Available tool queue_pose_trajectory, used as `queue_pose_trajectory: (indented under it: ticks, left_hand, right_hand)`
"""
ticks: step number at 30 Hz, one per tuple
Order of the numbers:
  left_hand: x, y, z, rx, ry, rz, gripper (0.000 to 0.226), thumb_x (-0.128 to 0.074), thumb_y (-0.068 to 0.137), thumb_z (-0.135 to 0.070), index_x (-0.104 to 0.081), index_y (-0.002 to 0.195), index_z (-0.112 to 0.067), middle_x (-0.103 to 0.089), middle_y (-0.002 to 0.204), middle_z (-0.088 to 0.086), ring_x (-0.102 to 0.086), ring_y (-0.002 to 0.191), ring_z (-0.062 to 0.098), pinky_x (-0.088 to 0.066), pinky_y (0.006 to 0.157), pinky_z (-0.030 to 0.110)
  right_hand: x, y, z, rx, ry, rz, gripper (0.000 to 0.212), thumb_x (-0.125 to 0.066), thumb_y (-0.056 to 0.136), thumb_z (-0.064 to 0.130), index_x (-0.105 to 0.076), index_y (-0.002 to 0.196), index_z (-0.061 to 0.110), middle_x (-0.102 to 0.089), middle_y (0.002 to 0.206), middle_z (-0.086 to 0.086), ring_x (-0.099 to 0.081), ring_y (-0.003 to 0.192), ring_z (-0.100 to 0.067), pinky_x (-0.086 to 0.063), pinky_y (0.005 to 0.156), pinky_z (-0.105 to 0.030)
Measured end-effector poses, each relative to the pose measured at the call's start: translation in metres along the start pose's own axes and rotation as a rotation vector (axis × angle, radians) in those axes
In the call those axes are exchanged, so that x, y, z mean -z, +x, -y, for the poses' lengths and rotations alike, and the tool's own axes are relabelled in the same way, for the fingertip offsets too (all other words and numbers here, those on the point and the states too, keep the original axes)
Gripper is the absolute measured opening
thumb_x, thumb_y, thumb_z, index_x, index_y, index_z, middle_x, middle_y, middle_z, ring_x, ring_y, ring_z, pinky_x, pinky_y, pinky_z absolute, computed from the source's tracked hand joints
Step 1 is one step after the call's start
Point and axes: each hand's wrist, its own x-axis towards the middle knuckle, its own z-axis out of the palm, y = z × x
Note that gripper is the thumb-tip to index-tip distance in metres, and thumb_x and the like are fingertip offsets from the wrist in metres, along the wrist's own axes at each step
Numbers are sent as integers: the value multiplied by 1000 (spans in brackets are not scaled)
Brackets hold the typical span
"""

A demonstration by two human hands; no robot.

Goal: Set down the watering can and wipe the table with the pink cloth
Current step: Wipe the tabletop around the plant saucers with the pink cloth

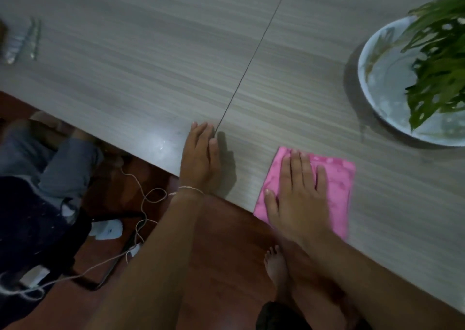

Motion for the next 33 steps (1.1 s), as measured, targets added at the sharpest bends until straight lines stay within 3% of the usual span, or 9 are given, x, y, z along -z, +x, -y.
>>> queue_pose_trajectory:
  ticks: [4, 8, 12, 19, 25, 30, 33]
  left_hand:
    - [4, 1, 6, 65, -150, -132, 57, -29, 103, -37, -49, 141, -1, -46, 150, 13, -29, 148, 20, -19, 117, 14]
    - [7, 0, 5, 180, -344, -297, 55, -29, 103, -35, -45, 145, -3, -43, 153, 12, -26, 150, 19, -18, 117, 14]
    - [7, 0, 9, 154, -329, -278, 58, -29, 102, -36, -44, 145, 0, -42, 153, 14, -27, 150, 22, -19, 119, 18]
    - [5, -1, 7, 145, -277, -297, 61, -28, 102, -39, -43, 145, 1, -43, 153, 15, -28, 149, 23, -18, 117, 13]
    - [2, 0, 1, 194, -209, -226, 65, -22, 101, -46, -39, 149, -5, -36, 158, 9, -18, 150, 12, -11, 115, 7]
    - [-4, -4, -6, 128, -38, -48, 71, -16, 100, -50, -35, 151, -6, -30, 161, 8, -12, 154, 18, -11, 126, 35]
    - [-9, -5, -1, 67, 111, -6, 67, -15, 102, -48, -36, 151, -8, -30, 161, 9, -11, 154, 21, -8, 126, 39]
  right_hand:
    - [12, 74, 27, 134, -6, -5, 84, -17, 102, 60, -10, 165, 4, -11, 174, -19, -10, 161, -34, -9, 129, -58]
    - [19, 143, 45, 266, -21, -12, 84, -15, 102, 61, -5, 166, 8, -6, 175, -16, -6, 162, -31, -5, 129, -58]
    - [22, 181, 66, 358, -46, -29, 84, -14, 102, 62, -6, 166, 8, -8, 175, -16, -7, 162, -31, -7, 129, -59]
    - [18, 166, 78, 389, -56, -23, 83, -9, 102, 61, -8, 166, 8, -10, 175, -16, -9, 162, -31, -9, 129, -59]
    - [3, 116, 76, 355, -26, -30, 81, -12, 104, 60, -8, 167, 9, -8, 175, -14, -6, 162, -30, -8, 129, -58]
    - [3, 90, 54, 305, 23, -26, 82, -19, 104, 61, -6, 167, 11, -4, 176, -12, -2, 163, -28, -4, 130, -55]
    - [11, 104, 38, 258, 41, -32, 83, -18, 102, 60, -7, 167, 10, -5, 176, -13, -3, 163, -29, -5, 130, -55]
